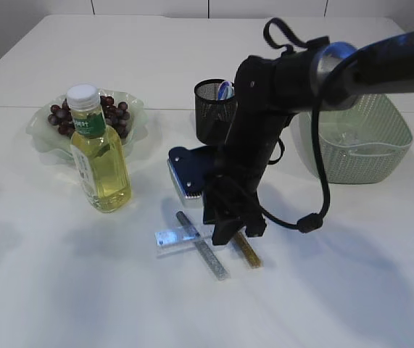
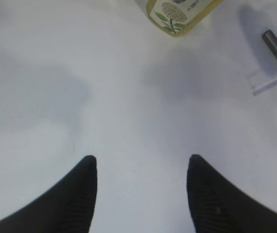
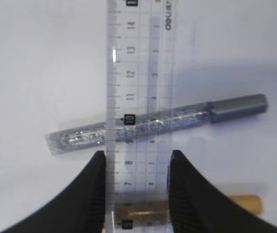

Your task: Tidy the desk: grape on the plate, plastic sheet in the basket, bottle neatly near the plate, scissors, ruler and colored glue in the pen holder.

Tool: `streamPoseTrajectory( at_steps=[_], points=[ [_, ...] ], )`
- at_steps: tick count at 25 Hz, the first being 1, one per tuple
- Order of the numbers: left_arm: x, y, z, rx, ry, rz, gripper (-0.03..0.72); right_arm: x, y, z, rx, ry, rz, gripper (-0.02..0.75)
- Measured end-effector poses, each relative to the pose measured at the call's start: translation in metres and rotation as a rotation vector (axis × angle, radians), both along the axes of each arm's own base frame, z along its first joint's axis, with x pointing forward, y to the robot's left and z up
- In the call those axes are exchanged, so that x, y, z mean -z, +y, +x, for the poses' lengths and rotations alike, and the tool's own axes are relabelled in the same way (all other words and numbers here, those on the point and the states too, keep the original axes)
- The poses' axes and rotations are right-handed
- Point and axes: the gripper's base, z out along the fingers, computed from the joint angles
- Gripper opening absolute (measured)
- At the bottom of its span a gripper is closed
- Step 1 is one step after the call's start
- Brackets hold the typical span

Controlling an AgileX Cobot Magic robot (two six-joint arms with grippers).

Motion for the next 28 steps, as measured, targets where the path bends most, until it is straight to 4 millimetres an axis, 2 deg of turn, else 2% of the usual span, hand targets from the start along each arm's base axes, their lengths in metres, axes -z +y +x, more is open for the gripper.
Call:
streamPoseTrajectory(
  at_steps=[5,7,11,18,21,25,28],
  points=[
    [0.000,0.000,0.000,0.000,0.000,0.000,0.432,-0.041,-0.018,0.007,0.095,-0.046,0.107,0.299],
    [0.000,0.000,0.000,0.000,0.000,0.000,0.432,-0.054,-0.026,0.013,0.166,-0.035,0.200,0.299],
    [0.000,0.000,-0.001,0.002,0.008,-0.001,0.432,-0.076,-0.043,0.032,0.296,-0.039,0.415,0.299],
    [0.001,0.000,-0.001,0.005,0.016,-0.001,0.432,-0.107,-0.063,0.067,0.485,-0.212,0.694,0.300],
    [0.001,0.000,-0.001,0.005,0.016,-0.001,0.432,-0.113,-0.064,0.082,0.543,-0.232,0.828,0.300],
    [0.001,0.000,-0.001,0.005,0.016,-0.001,0.432,-0.107,-0.058,0.105,0.605,-0.231,0.987,0.300],
    [0.000,0.000,-0.001,0.004,0.014,-0.001,0.432,-0.098,-0.055,0.120,0.631,-0.232,1.044,0.299]
  ],
)
